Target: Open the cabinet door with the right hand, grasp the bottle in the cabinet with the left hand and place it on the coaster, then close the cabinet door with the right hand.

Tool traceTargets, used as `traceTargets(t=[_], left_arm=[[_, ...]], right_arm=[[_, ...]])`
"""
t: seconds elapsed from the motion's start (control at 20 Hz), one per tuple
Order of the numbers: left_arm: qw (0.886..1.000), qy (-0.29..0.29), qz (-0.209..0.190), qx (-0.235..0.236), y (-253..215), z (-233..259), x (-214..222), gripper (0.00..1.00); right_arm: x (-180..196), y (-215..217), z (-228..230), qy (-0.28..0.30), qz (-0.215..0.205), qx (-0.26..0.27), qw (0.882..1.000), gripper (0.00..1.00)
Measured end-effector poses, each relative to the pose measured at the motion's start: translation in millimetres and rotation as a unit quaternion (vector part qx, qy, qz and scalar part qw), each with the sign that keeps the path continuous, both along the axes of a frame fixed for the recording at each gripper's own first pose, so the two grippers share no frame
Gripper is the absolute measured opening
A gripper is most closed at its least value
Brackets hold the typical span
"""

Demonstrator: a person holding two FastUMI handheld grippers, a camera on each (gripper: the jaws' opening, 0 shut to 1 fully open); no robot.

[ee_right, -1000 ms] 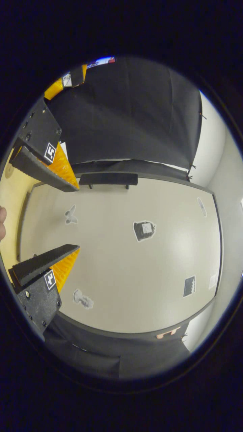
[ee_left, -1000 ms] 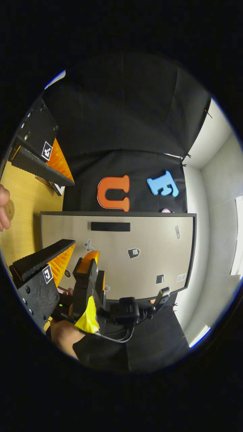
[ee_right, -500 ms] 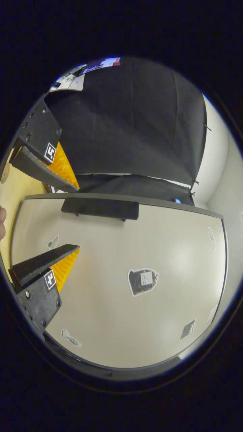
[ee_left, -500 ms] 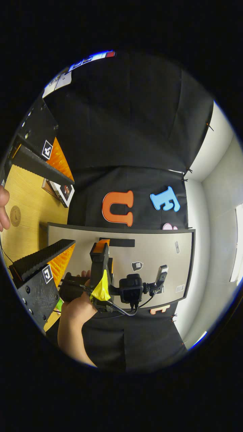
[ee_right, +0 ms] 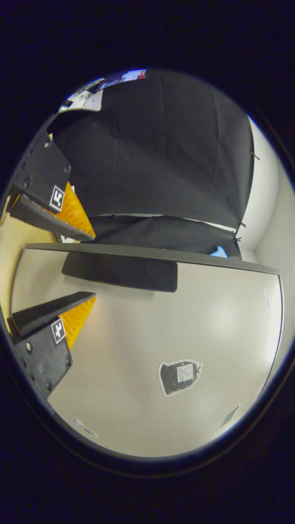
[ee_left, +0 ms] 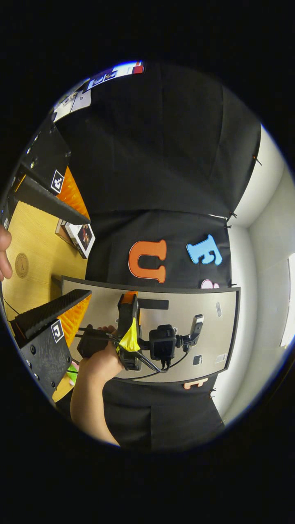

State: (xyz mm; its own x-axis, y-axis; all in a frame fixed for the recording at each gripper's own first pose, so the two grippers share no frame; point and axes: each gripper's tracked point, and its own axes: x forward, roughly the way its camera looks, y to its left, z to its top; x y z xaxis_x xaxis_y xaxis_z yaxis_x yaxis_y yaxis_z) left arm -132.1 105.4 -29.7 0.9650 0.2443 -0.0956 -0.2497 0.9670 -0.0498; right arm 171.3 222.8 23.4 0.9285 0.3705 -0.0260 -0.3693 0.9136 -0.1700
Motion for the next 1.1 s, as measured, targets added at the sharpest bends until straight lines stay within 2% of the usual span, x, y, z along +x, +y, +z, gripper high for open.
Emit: traceTargets(t=[0.05, 0.15, 0.25, 0.35, 0.55, 0.85, 1.1], left_arm=[[1.000, 0.003, 0.001, -0.002, -0.2, -1.5, 0.6, 0.95], [1.000, 0.013, -0.001, -0.007, -2.0, -8.3, -0.1, 0.96], [1.000, 0.014, -0.004, -0.013, -3.1, -12.2, 2.0, 0.96], [1.000, 0.017, -0.007, -0.018, -5.4, -16.3, 1.7, 0.95], [1.000, 0.019, -0.009, -0.021, -4.9, -21.5, 1.0, 0.95], [0.999, 0.024, -0.004, -0.031, 5.6, -34.0, 1.7, 0.95], [0.998, 0.043, -0.006, -0.040, 9.2, -48.8, -5.4, 0.96]], right_arm=[[1.3, 6.0, 0.4, -0.002, 0.007, 0.003, 1.000, 0.59], [1.8, 4.8, 1.3, -0.002, 0.001, 0.010, 1.000, 0.37], [-0.3, 4.9, 1.2, -0.003, 0.006, 0.003, 1.000, 0.28], [-0.1, 2.1, 1.4, -0.006, 0.003, -0.016, 1.000, 0.24], [-4.5, 3.0, 0.3, -0.002, 0.010, -0.013, 1.000, 0.13], [-30.3, 4.5, 0.5, 0.010, 0.041, -0.009, 0.999, 0.12], [-75.0, -8.4, 1.7, 0.016, 0.074, 0.003, 0.997, 0.12]])
